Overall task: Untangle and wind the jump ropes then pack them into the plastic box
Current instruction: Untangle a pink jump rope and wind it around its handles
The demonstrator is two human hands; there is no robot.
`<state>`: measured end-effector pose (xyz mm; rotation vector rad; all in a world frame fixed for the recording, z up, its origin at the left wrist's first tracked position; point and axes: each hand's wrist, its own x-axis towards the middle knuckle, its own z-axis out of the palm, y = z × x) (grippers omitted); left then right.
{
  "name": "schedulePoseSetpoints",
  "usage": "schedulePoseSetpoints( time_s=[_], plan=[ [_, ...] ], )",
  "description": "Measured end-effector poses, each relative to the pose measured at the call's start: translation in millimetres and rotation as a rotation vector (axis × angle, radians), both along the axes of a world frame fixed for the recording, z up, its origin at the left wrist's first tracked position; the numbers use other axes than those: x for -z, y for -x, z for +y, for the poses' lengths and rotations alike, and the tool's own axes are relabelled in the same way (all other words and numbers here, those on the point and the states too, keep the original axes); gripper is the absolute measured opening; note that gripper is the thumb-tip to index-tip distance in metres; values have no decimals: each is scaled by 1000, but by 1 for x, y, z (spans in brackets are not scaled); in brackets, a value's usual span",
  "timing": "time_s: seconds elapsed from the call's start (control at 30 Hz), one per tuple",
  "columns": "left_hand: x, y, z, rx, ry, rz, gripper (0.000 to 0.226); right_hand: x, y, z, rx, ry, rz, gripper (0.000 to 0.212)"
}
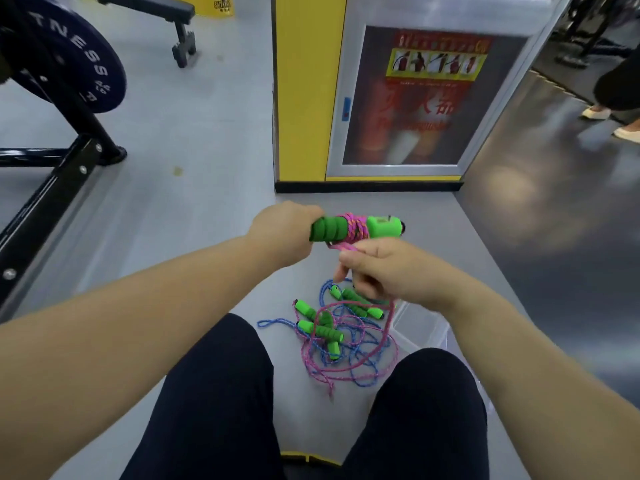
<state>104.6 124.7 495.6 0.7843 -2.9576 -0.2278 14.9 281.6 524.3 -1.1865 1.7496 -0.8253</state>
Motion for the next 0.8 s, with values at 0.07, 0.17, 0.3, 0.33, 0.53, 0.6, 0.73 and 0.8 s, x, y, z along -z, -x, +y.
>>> schedulePoseSetpoints(
  time_s=[0.07,0.17,0.3,0.33,0.53,0.6,0.73,0.8],
  plan=[
    [0,2,6,58,45,-42,32,-13,8,-6,31,49,31,34],
    [-3,0,13,142,33,-86,40,-29,35,-12,113,97,234,33],
    [-10,-3,15,280,-74,-136,41,-41,66,-16,83,97,505,12],
    [-12,-5,16,318,-117,-140,41,-42,69,-17,54,92,485,4],
    [-25,-11,14,420,-343,-68,37,-23,78,-7,23,44,288,15],
    [-28,-15,12,402,-367,-164,38,-16,81,-2,12,16,241,13],
    [-24,-17,10,374,-458,-440,36,-19,83,1,-84,-32,306,13],
    [-21,-10,12,347,-511,-567,30,-27,78,-3,-130,-40,402,10]
  ],
)
